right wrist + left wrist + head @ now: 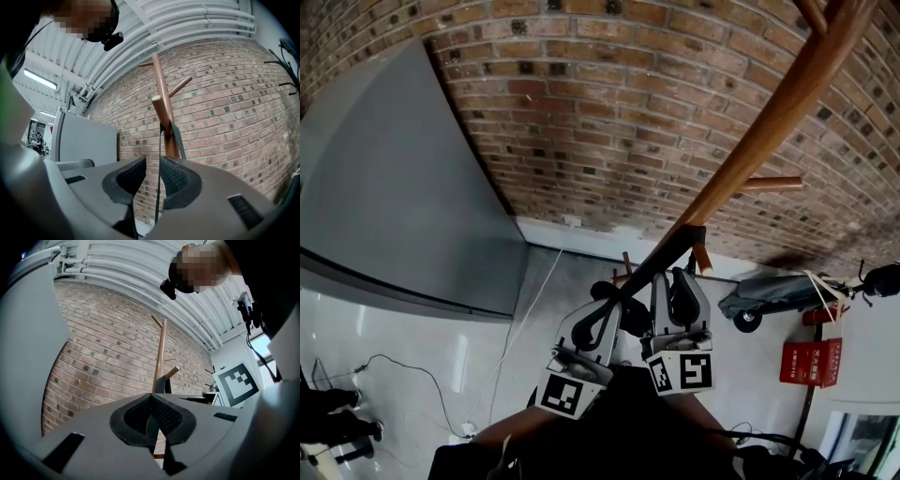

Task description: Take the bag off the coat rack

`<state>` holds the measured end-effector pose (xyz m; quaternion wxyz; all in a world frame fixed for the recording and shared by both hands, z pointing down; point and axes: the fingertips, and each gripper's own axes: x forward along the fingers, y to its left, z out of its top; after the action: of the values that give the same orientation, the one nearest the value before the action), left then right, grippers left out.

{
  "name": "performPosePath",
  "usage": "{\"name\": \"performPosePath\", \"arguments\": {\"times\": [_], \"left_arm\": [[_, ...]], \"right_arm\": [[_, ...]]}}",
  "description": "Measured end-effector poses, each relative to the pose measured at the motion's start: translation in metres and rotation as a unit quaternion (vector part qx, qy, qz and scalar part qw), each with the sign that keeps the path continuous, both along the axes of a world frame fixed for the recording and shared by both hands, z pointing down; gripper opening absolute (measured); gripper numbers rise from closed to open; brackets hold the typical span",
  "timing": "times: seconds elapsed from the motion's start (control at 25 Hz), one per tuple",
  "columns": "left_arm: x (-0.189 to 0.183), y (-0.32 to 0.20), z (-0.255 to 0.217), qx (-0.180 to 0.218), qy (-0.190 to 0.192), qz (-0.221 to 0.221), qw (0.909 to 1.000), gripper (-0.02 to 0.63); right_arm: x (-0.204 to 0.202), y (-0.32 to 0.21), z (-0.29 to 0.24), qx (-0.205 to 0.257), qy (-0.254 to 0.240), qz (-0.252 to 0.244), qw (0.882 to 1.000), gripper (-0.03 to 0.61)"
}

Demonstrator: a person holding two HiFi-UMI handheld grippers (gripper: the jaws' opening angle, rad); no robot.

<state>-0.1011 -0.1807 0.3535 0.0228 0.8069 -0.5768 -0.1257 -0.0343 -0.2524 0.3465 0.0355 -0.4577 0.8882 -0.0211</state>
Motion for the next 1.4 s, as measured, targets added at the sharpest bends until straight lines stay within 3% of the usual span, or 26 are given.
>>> {"name": "performPosePath", "arguments": {"times": [0.52,0.68,1.4], "left_arm": [[-0.019,-0.009,0.003,-0.001,0.006,-0.011,0.9999,0.017],[-0.023,-0.011,0.005,-0.001,0.011,-0.012,0.9999,0.017],[-0.018,-0.015,0.003,-0.003,0.007,-0.013,0.9999,0.017]], "right_arm": [[-0.011,-0.035,0.000,0.000,0.006,0.020,1.000,0.081],[-0.010,-0.037,-0.003,0.010,0.000,0.019,1.000,0.021],[-0.010,-0.005,-0.054,0.071,-0.014,0.000,0.997,0.018]]}}
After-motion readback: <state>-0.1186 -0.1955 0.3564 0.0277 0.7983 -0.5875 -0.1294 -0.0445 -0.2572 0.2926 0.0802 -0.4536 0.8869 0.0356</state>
